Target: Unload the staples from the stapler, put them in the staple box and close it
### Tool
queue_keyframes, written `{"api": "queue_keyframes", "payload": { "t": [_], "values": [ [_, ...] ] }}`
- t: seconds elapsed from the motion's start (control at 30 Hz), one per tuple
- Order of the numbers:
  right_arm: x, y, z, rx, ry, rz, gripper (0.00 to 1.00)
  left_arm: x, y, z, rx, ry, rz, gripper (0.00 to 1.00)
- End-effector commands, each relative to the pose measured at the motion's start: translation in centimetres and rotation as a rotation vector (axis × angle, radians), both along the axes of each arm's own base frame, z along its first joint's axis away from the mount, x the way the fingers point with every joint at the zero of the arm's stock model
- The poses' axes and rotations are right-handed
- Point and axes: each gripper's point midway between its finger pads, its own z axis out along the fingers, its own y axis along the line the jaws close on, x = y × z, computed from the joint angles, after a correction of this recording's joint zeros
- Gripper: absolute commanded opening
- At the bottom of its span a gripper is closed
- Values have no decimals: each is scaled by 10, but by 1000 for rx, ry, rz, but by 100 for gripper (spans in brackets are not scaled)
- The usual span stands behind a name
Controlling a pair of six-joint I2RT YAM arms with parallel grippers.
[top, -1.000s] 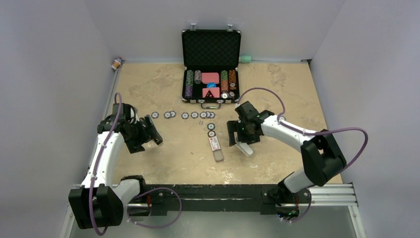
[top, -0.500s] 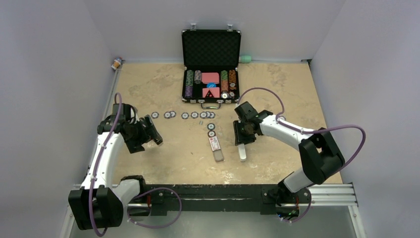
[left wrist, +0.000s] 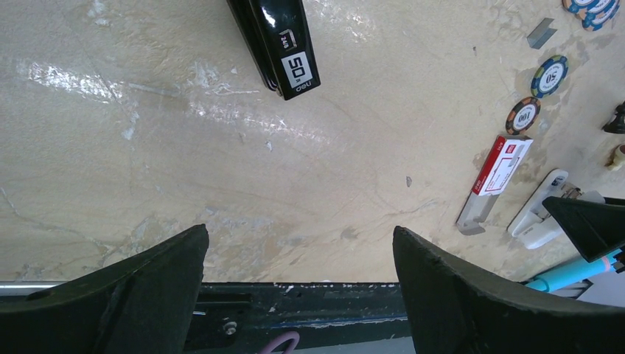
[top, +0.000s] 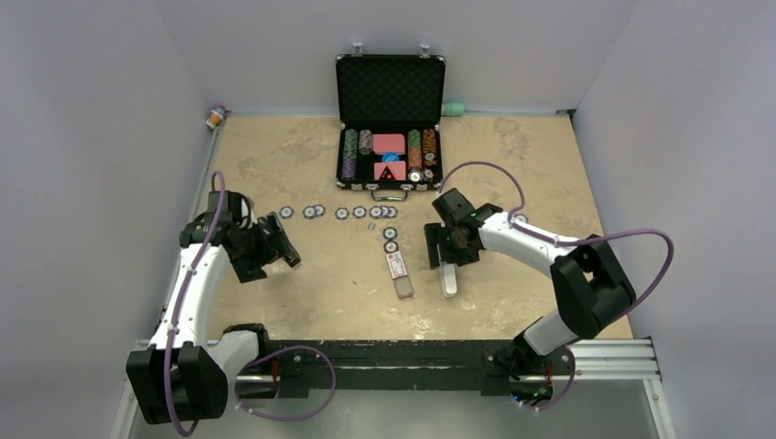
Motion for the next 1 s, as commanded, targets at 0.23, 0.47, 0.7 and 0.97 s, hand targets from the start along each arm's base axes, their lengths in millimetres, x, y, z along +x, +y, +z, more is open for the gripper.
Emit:
{"api": "queue_keyframes", "payload": {
  "t": [0.23, 0.47, 0.7, 0.97],
  "values": [
    [-12, -4, -10, -81, 37, -4, 64, 4, 2, 2, 23, -28, -17, 98],
    [-21, -2, -15, -102, 55, 13, 51, 4, 3, 2, 25, -30, -16, 98],
    [-21, -2, -13, -105, 49, 18, 21, 4, 2, 3, 27, -33, -17, 98],
    [4, 17, 32, -23, -68, 17, 0, 5, 1, 3, 26, -36, -21, 98]
  ]
}}
